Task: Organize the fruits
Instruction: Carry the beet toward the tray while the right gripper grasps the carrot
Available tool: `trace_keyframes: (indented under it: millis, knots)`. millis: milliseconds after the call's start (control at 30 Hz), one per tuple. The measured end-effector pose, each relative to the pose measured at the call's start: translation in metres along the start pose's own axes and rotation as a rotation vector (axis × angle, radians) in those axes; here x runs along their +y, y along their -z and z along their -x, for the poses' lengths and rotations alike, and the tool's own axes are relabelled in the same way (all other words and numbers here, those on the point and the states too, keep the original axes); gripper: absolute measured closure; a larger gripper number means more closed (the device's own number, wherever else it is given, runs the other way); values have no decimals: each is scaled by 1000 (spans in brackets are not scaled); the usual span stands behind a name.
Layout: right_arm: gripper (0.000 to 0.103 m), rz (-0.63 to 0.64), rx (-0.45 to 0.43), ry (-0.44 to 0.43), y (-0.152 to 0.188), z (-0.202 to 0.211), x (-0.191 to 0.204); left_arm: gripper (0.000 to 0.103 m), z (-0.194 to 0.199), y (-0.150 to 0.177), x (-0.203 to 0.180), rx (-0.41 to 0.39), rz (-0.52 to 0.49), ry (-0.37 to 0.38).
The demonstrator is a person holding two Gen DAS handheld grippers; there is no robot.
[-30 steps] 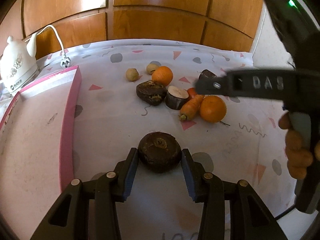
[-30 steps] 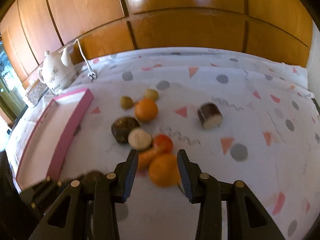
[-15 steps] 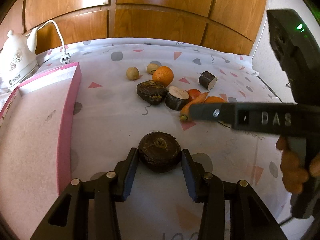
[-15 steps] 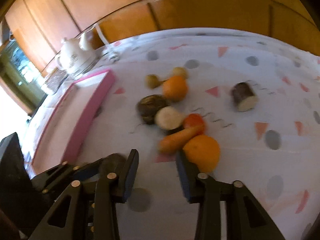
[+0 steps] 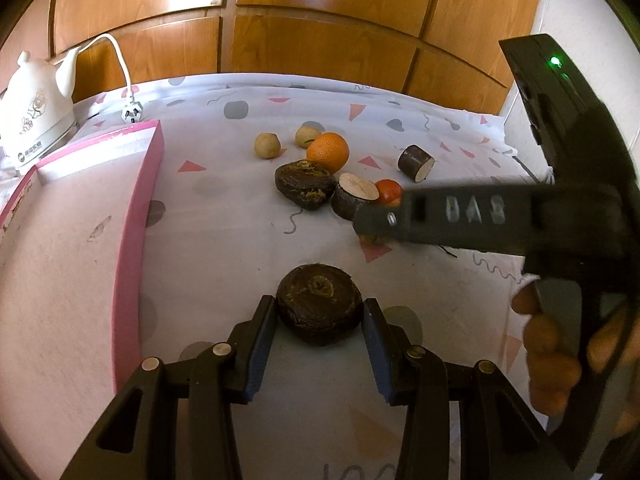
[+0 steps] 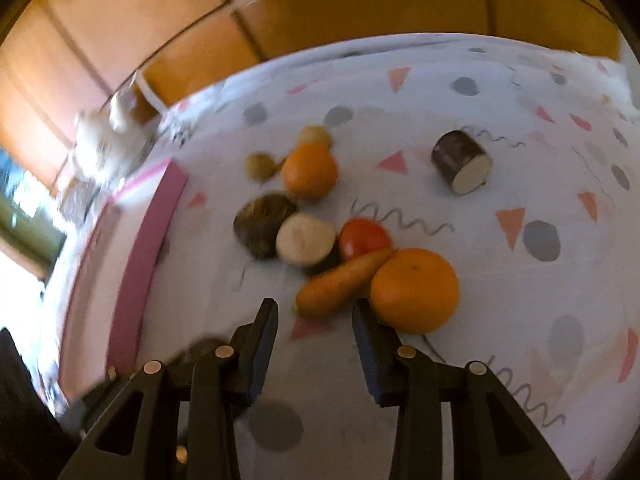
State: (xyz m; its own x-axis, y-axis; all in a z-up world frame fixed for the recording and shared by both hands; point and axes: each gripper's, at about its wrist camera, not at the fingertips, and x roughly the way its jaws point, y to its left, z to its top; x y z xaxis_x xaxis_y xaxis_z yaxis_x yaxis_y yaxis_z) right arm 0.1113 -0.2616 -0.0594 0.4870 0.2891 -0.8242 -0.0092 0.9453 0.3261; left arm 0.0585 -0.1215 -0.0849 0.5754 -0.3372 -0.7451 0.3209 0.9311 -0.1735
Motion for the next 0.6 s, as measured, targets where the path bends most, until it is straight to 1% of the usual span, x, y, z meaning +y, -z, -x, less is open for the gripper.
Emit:
trace_keyframes:
  millis: [67,133,167,233,300,367,500,600]
  knots:
    - [64,-40,-8,-15,-3,-4,-4,59,0,0,0,0,1,2]
    - [64,-52,-20,-8,-5,-6,-4,59,0,0,0,0,2,3]
    - [67,-42,-22,5,-6,-8,-2,59,0,0,0,0,2,3]
    - [79,-17,-26,29,-6,-8,1,59,0,0,0,1,1,5]
    - [81,7,-22,33,-5,-7,2,59,0,0,0,2,3,4]
    - [81,53,-22,50,1,1,5,59,-1,-2,0,7,3,7]
    - [81,92,-12,27,17,18,-1,60,4,-7,4,23,34,18]
    - [81,113,-2,26,28,26,-3,60,16,-10,9,6,57,17]
